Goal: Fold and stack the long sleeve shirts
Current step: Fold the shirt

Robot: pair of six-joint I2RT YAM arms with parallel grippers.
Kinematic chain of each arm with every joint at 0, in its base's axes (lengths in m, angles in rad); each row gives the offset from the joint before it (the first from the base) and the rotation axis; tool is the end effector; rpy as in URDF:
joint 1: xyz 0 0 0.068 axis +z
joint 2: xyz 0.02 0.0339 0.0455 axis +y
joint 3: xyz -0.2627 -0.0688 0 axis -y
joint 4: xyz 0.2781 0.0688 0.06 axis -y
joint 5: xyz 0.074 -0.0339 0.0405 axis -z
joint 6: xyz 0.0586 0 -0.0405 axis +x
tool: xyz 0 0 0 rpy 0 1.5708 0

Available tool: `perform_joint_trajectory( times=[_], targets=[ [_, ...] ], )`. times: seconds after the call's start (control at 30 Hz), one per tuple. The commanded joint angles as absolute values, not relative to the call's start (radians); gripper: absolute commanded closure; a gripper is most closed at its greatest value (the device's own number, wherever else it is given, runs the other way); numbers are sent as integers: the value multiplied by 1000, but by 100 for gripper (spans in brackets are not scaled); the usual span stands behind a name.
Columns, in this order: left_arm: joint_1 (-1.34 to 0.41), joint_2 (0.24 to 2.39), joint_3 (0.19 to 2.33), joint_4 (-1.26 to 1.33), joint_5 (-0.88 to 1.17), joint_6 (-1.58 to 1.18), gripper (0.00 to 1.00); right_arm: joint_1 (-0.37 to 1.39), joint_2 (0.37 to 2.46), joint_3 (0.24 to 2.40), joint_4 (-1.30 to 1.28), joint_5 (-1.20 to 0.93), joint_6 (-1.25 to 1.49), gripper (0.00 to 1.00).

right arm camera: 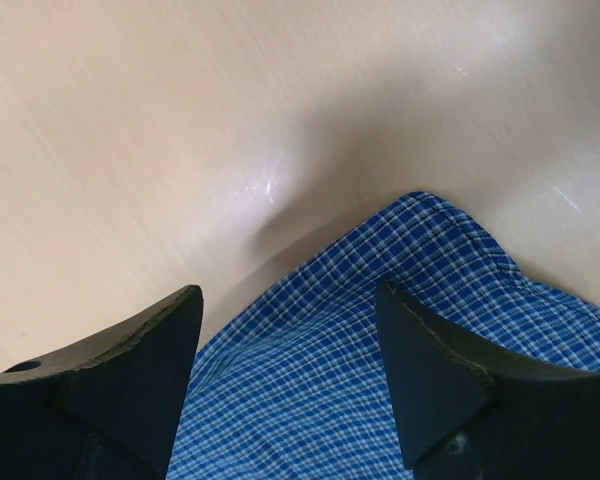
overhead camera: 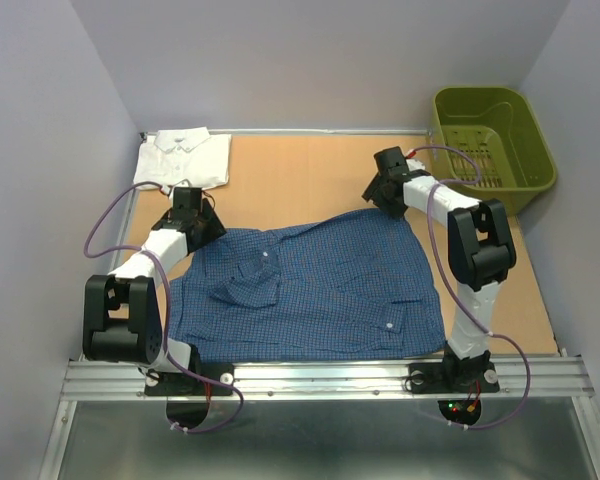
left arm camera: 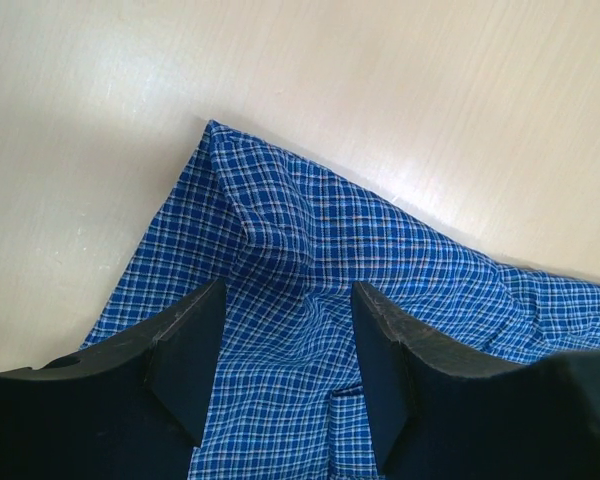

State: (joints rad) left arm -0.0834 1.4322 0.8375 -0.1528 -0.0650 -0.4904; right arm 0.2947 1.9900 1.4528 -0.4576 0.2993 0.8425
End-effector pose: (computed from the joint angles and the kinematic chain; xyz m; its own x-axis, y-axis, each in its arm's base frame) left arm 0.3440 -0.0249 0.1775 -0.6144 -0.4203 -0.6678 -0.2876 0.9074 -0.3065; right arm 0.4522 0.1192 0.1537 -0.6266 0.5551 -0.5471 0.5165 0.8214 0.2419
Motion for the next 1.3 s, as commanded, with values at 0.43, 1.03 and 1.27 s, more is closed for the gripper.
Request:
perform_joint_trajectory(
  times=[0.43,1.03,1.27],
  targets=[
    [-77,1390,824,-130,-80,-479,36,328,2118,1526,-500,399,873,35],
    [-61,1437,828,-130,-68,-494,37,327,2069,1497,-508,360,853,91],
    [-35,1473,844,-118,-57,-506,40,328,2051,1482,-508,350,844,92]
  ],
)
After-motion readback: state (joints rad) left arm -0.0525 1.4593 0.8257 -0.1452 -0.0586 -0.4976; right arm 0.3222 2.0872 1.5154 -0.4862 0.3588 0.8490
